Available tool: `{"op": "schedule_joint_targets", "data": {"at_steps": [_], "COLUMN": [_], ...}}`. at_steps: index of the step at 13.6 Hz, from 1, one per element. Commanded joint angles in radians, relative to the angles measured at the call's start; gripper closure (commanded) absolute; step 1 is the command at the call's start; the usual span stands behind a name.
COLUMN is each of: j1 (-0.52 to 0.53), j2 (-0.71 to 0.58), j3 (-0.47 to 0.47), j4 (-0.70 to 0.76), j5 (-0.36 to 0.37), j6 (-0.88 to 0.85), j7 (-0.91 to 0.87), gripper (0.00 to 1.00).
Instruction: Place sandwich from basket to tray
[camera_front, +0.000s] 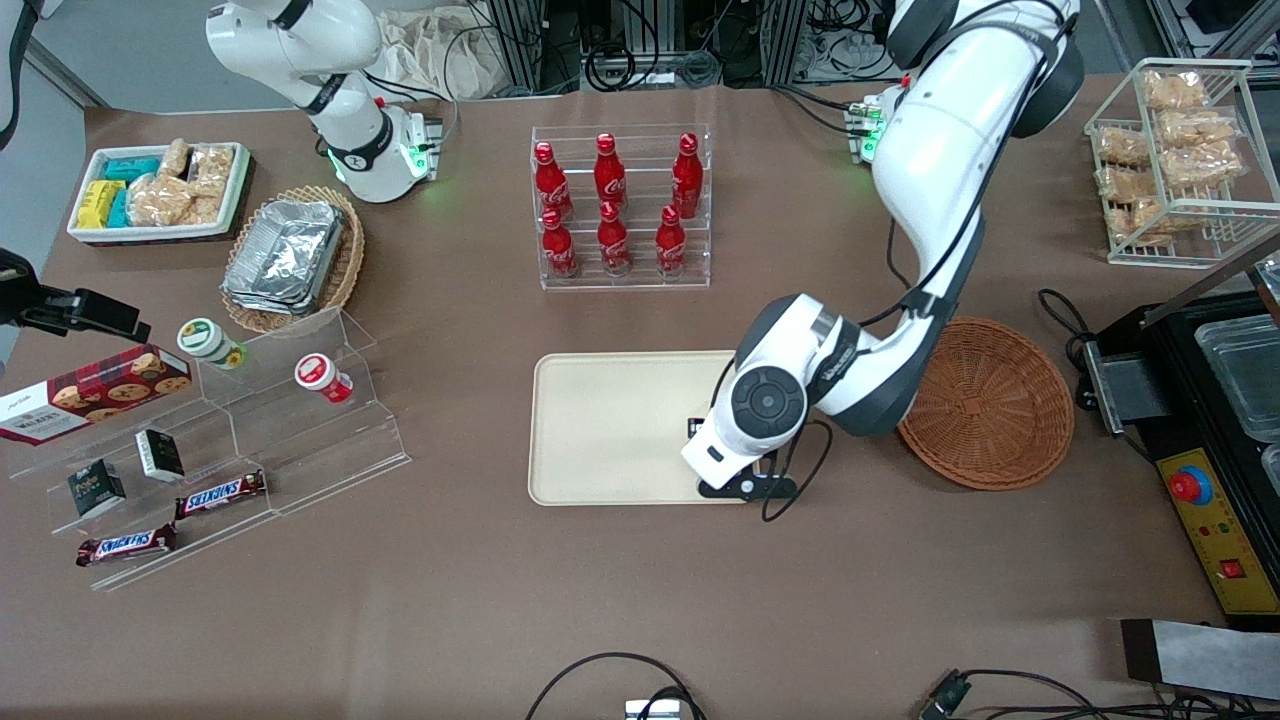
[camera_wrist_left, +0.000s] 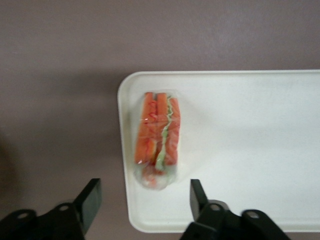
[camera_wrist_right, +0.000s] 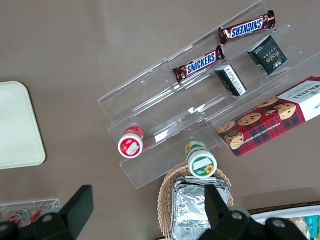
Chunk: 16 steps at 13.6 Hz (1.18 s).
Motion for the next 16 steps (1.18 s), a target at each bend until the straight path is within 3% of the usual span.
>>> {"op": "schedule_joint_targets", "data": {"at_steps": [1, 3, 7, 9, 12, 16], "j1": [0.051, 0.106, 0.270, 0.308, 0.339, 0.342], "j2": [-0.120, -0.223, -0.540, -0.616, -0.678, -0.665], "j3": [0.001, 0.003, 0.000, 0.001, 0.003, 0.009], "j4": [-0.041, -0.107, -0.464, -0.530, -0.543, -0.448], "j5": [-0.008, -0.008, -0.050, -0.055, -0.055, -0.055], "j6": [-0.070, -0.097, 0.014, 0.018, 0.002, -0.049], "j7": [0.001, 0.011, 0.208, 0.217, 0.274, 0.271], "gripper": [0.00, 0.00, 0.00, 0.00, 0.00, 0.00]}}
